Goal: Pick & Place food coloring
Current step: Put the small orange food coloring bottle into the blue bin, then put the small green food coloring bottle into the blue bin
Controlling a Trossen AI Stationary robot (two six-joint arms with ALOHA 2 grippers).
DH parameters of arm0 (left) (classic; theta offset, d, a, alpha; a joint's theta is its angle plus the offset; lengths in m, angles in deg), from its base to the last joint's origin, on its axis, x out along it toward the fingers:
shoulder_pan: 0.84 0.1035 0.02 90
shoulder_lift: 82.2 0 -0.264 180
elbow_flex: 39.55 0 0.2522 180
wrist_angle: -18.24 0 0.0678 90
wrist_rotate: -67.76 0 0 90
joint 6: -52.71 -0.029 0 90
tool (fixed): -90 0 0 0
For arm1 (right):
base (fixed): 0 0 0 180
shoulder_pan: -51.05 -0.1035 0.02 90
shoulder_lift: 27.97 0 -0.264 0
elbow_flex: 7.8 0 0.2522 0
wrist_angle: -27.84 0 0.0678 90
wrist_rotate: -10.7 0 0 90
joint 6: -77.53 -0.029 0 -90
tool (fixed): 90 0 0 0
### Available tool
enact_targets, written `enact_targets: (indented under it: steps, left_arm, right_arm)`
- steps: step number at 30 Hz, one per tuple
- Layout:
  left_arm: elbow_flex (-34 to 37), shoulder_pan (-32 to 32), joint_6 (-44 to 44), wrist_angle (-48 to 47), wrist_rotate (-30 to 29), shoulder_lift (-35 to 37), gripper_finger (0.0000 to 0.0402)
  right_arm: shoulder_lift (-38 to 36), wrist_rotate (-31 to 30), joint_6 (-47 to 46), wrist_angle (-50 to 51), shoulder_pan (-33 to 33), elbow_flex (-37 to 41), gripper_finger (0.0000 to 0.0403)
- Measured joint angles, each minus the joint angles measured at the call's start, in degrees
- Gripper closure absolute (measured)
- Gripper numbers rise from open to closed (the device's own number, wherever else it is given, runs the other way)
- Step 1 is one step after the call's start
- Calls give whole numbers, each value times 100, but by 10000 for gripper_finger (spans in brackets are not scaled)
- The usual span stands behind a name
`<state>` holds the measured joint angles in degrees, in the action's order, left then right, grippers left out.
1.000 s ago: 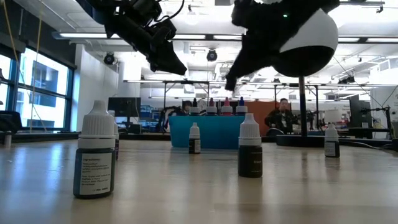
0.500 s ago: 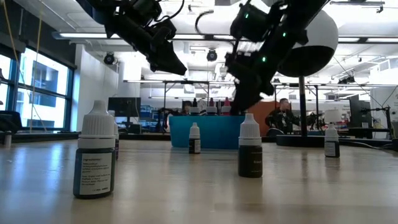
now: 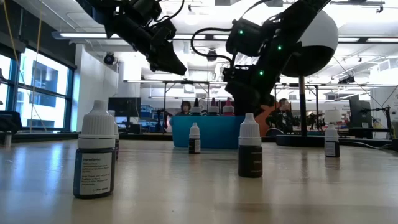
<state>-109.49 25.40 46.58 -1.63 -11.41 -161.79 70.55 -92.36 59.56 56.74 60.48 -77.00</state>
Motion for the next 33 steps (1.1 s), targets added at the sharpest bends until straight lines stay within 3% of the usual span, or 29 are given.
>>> enact_targets:
  steps: [12,15,21,23,28,33]
  left_arm:
    - [0,-2,-47,-2,118,0,261]
    - [0,0,-448,-5,685,0,261]
    - [0,-53,-675,-145,2589,0,261]
    - [0,-190,-680,-310,2914,0,261]
    - [0,-1068,-1033,-671,2787,-99,261]
    - [7,-2120,-1174,-656,1618,-390,261]
  right_arm:
    - [-24,168,260,7,-48,0,271]
    - [-156,177,278,17,-99,0,267]
    - [-783,170,299,11,-292,0,274]
    - [-1010,169,299,7,-383,0,277]
    - [-1307,168,273,2,-664,0,278]
    - [-1315,-105,152,8,-940,0,279]
